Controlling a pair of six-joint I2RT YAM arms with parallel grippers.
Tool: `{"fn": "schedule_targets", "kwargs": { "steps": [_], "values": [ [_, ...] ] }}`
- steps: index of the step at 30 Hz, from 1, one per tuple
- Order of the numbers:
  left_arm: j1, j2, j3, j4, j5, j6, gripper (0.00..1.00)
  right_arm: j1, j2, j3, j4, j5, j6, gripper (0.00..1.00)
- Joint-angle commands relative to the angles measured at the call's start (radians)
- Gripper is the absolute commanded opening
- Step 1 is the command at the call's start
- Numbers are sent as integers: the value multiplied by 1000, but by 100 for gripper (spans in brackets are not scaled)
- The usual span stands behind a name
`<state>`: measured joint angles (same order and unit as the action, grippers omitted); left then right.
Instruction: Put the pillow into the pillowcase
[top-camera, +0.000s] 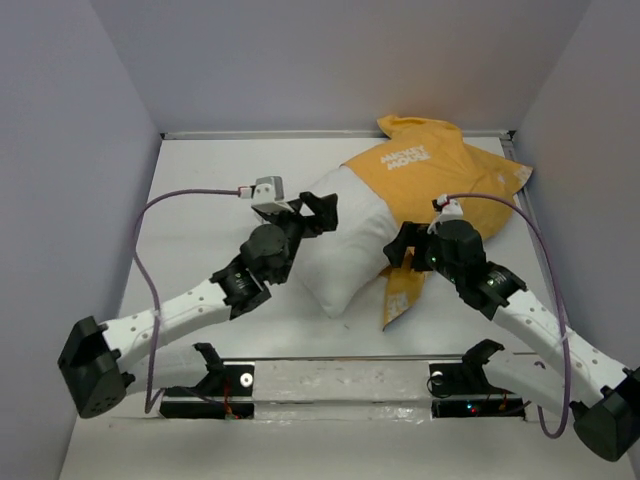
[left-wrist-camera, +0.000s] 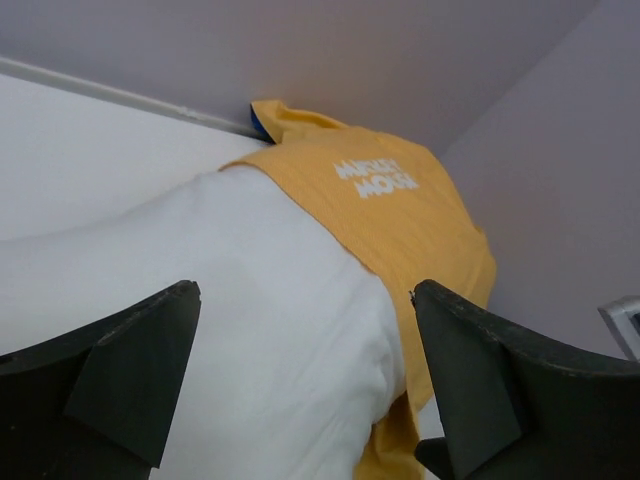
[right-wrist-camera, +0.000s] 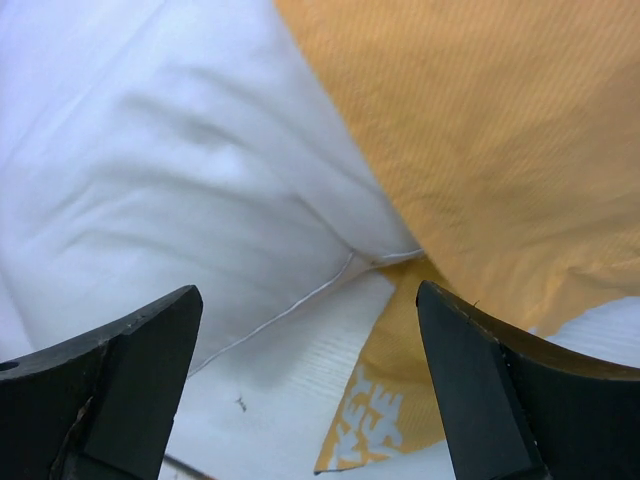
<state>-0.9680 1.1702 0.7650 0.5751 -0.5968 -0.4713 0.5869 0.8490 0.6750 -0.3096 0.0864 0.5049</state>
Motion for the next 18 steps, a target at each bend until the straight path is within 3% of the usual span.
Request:
{"fn": "schedule_targets", "kwargs": {
  "steps": [1,4,8,10,11,12,13,14,15,17,18],
  "values": [
    [125,-182,-51,-299,11,1,99,-15,62,58,-23,64,-20,91],
    [222,-251,-188,-363,63,-90,99,-15,70,40,-17,15,-2,89],
    [418,-248,-291,-293,282,-113,99,-51,123,44,32,44,-38,90],
    [474,-175,-286,-203,340,-98,97,-177,197,57,127,-119,-86,80],
    [474,-123,-279,-170,386,-93,90,-220,220,58,167,-289,-94,73],
    [473,-97,-259,-120,417,-92,86,-252,243,60,244,-337,-100,55],
    [468,-69,-251,-103,463,-92,80,-266,292,67,269,-359,-120,48],
    [459,-32,-244,-90,468,-92,66,-266,320,96,288,-387,-141,40],
    [419,-18,-243,-58,466,-90,58,-266,353,122,291,-398,-161,22],
    [352,3,-248,-25,434,-81,41,-266,448,165,299,-459,-195,13],
    [309,6,-250,-9,404,-79,28,-266,472,204,297,-482,-197,10]
  ]
}}
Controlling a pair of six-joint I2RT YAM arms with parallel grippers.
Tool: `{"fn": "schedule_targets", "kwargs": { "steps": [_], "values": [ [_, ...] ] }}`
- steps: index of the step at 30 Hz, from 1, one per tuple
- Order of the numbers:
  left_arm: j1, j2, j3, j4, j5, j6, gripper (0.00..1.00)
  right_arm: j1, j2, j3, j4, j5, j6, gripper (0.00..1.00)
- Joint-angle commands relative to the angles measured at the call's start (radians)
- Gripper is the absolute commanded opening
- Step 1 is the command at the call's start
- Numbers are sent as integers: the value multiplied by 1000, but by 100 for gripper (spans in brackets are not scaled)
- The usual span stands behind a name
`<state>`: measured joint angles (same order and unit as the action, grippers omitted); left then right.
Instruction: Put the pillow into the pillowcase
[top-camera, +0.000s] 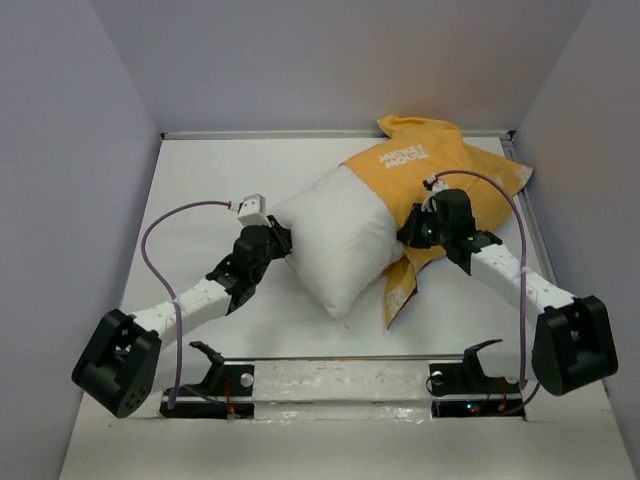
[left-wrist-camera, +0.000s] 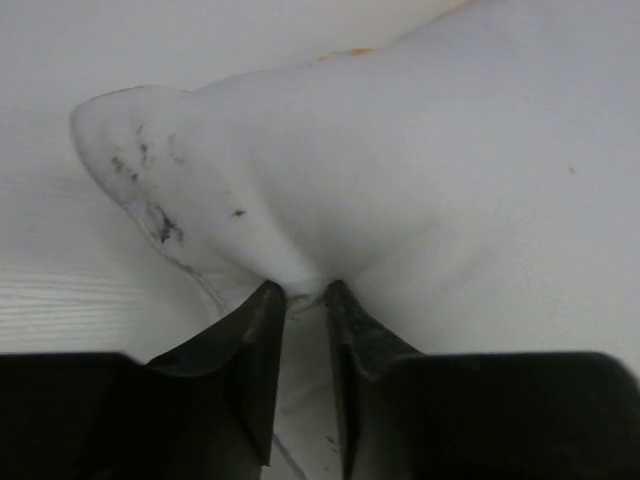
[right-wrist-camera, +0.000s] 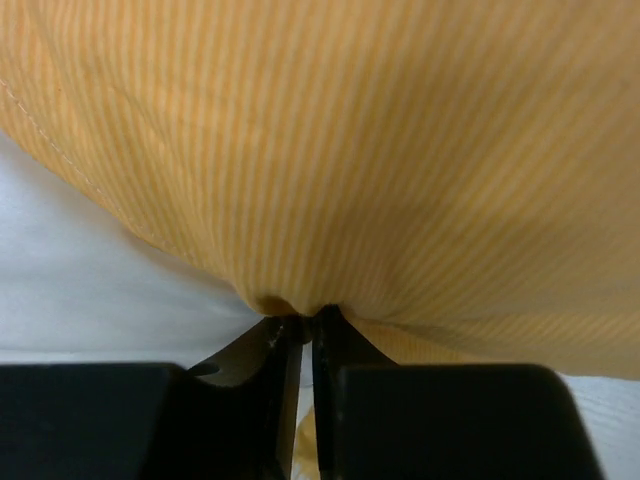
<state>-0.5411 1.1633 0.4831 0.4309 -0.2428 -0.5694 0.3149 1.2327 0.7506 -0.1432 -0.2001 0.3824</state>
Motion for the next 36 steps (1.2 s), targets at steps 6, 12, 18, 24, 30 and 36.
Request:
{"fn": "schedule_targets", "kwargs": {
  "steps": [6,12,18,24,30,36],
  "values": [
    [-480,71,-8,239,-111,-70,6,6,210,233,192,-281,-125,0],
    [-694,153,41,287,-225,-103,8,-4,280,331,203,-271,-117,0],
    [-682,-10,72,240,-297,20,73,-23,266,314,146,-116,-80,34],
    [-393,-201,118,73,-76,20,79,-68,231,316,91,-77,-48,57],
    [-192,-442,23,-144,-157,-64,78,-68,179,270,90,-88,-48,58],
    [71,-401,-156,-169,-28,-187,73,-77,133,259,99,-70,-43,59]
  ]
}}
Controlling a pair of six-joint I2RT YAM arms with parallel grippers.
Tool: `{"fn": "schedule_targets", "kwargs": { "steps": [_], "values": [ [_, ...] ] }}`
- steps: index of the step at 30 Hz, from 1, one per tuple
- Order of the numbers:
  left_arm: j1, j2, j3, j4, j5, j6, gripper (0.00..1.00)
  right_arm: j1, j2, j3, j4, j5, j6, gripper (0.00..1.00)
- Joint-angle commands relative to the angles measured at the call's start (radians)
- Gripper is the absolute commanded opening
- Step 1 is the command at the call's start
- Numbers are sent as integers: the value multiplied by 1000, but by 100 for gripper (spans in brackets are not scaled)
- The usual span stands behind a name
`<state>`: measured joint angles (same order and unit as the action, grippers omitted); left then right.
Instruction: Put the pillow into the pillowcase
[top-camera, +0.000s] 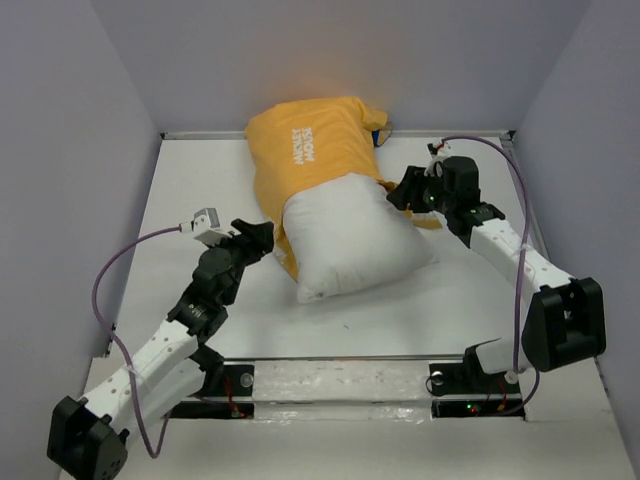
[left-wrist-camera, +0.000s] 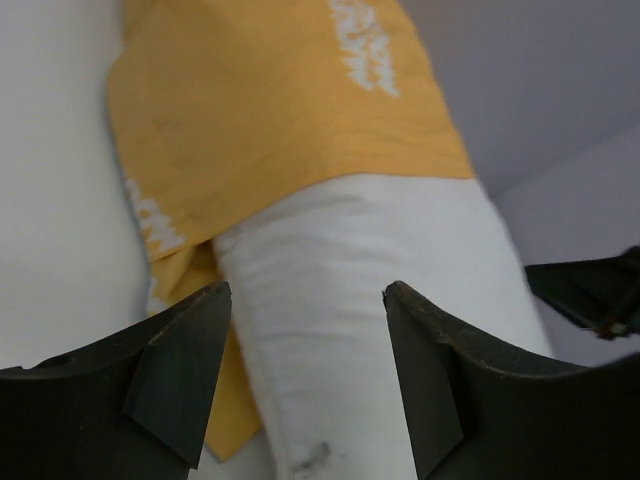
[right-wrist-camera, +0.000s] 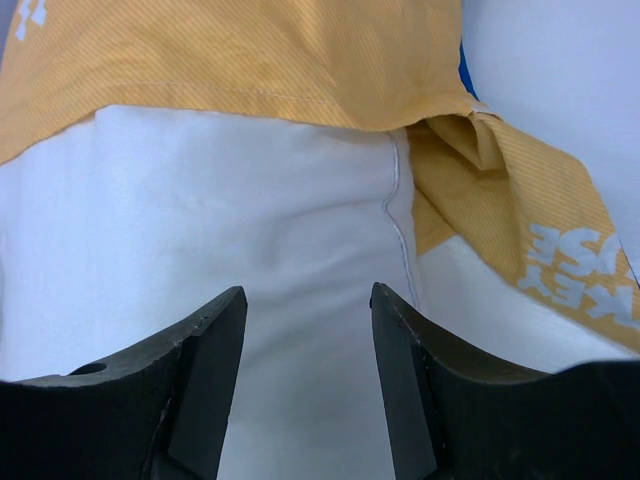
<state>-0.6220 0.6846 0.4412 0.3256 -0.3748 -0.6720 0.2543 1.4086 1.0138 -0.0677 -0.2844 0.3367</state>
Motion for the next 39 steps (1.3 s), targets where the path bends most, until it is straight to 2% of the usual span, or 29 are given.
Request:
{"fn": "schedule_targets", "kwargs": {
  "steps": [1,2,5,10,20,23,25,26,27,29,30,35,39],
  "values": [
    [191,107,-136,-31,152,-87,73,-16,-45,0,23,19,-1,59],
    [226,178,-159,25,234,-90,73,-16,-49,3,25,21,-4,59],
    [306,341,-142,117,330,-77,74,-38,-66,2,25,21,-2,59],
    [306,545,-52,210,359,-43,75,-38,-92,-20,26,24,-10,59],
    [306,840,154,230,349,22,74,-98,-30,0,48,22,-10,59],
    [306,918,203,230,359,18,64,-147,10,19,46,-4,-27,64],
    [306,954,220,231,350,15,40,-156,26,31,45,-41,-28,66],
    [304,958,223,239,341,14,33,-165,30,32,45,-45,-30,66],
    [304,966,228,240,335,11,18,-165,42,34,45,-47,-31,67],
    [304,969,246,239,320,14,3,-165,58,42,48,-53,-34,70],
    [304,968,251,230,307,14,0,-165,69,49,48,-58,-37,70],
    [311,888,214,219,275,9,0,-165,208,107,7,-38,-161,75],
    [355,826,197,191,274,2,0,-165,357,256,-105,59,-217,77]
  ]
}}
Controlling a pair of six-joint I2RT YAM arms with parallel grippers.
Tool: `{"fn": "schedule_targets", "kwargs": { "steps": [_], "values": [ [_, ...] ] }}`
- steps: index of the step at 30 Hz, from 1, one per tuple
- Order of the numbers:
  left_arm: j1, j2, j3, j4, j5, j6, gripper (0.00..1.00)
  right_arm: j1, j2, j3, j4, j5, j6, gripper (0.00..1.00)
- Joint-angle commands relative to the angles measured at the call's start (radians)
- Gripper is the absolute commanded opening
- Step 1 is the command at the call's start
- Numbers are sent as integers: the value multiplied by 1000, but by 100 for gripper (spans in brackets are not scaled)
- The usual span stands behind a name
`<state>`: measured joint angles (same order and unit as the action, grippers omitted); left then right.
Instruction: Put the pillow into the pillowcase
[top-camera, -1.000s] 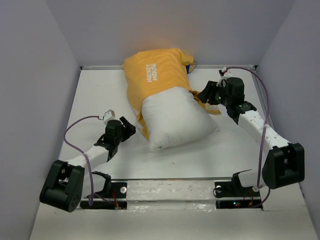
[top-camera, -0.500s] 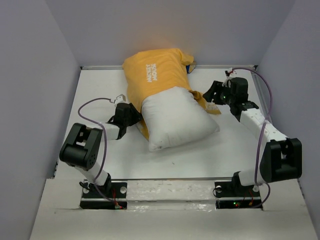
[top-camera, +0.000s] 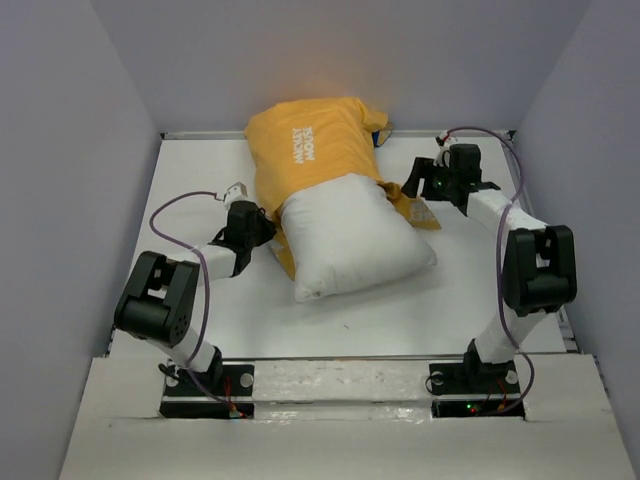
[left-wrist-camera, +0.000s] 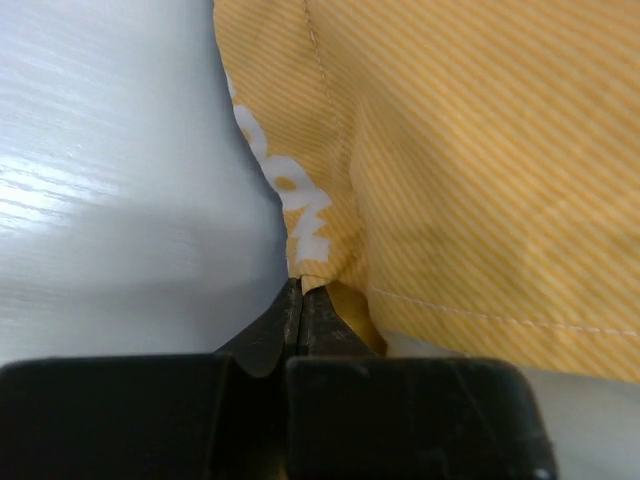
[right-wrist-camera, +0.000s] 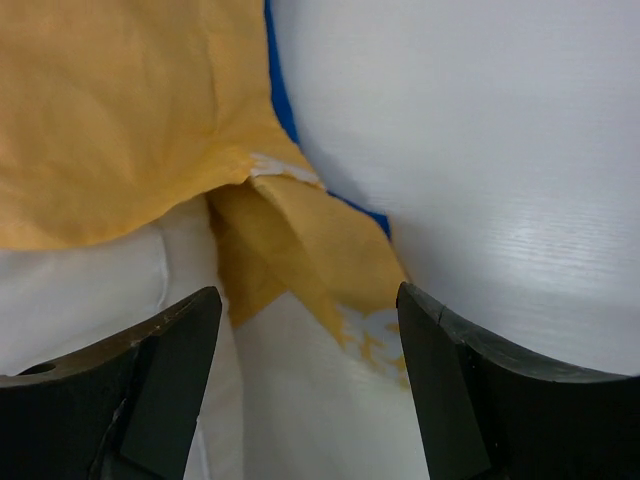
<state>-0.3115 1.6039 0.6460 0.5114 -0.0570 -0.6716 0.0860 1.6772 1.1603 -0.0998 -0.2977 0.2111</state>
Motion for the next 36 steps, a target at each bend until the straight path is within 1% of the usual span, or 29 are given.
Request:
{"fn": "schedule_targets", "kwargs": {
  "steps": [1,3,5,6,7,9,10,11,12,13,15,17,18,20,21,23,24,25,26,27,28,29,30,32,36],
  "values": [
    [49,-93,-2,4,-37,-5,0,3,134,128,-81,86,-91,79],
    [61,-78,4,3,-17,-17,0,3,176,177,-81,74,-91,79],
    [86,-61,21,6,9,-25,0,3,219,208,-97,22,-96,79],
    [94,-50,24,9,23,-34,0,3,245,213,-97,-9,-96,77],
    [113,-47,27,16,32,-40,0,3,257,210,-94,-52,-95,68],
    [130,-36,37,25,52,-46,0,3,260,187,-89,-122,-70,53],
    [141,-23,50,26,84,-46,0,12,248,121,-30,-214,-23,32],
    [147,-15,58,26,91,-46,0,12,230,78,12,-254,5,22],
    [150,-7,64,29,95,-51,0,41,193,34,91,-324,32,10],
    [153,4,79,30,100,-49,0,55,173,-40,142,-348,71,0],
    [164,31,96,29,120,-45,0,80,132,-103,184,-348,100,0],
    [175,47,109,29,134,-48,0,99,55,-160,227,-354,126,0],
    [180,57,119,29,138,-45,0,100,23,-228,248,-356,163,0],
    [192,63,129,27,138,-34,0,100,-65,-292,305,-370,200,0],
    [201,67,132,27,146,-31,0,100,-89,-333,311,-360,205,0],
    [212,73,139,27,154,-25,0,100,-158,-355,302,-331,202,0],
    [215,74,142,27,155,-22,0,100,-178,-352,269,-278,197,0],
    [219,76,147,26,158,-16,0,100,-194,-344,244,-249,189,3],
    [226,76,159,21,155,-10,0,100,-215,-332,220,-220,166,23],
    [229,76,168,-3,152,7,0,100,-220,-306,163,-155,156,33],
    [230,76,176,-13,149,12,0,100,-224,-297,141,-135,145,45],
    [233,74,184,-22,148,20,0,100,-224,-292,129,-130,122,63],
    [233,73,184,-24,149,21,0,100,-221,-287,115,-136,108,68],
    [233,71,179,-24,155,23,0,100,-215,-295,107,-173,85,73],
    [232,67,150,12,183,21,0,110,-159,-298,132,-219,73,74]
  ]
}}
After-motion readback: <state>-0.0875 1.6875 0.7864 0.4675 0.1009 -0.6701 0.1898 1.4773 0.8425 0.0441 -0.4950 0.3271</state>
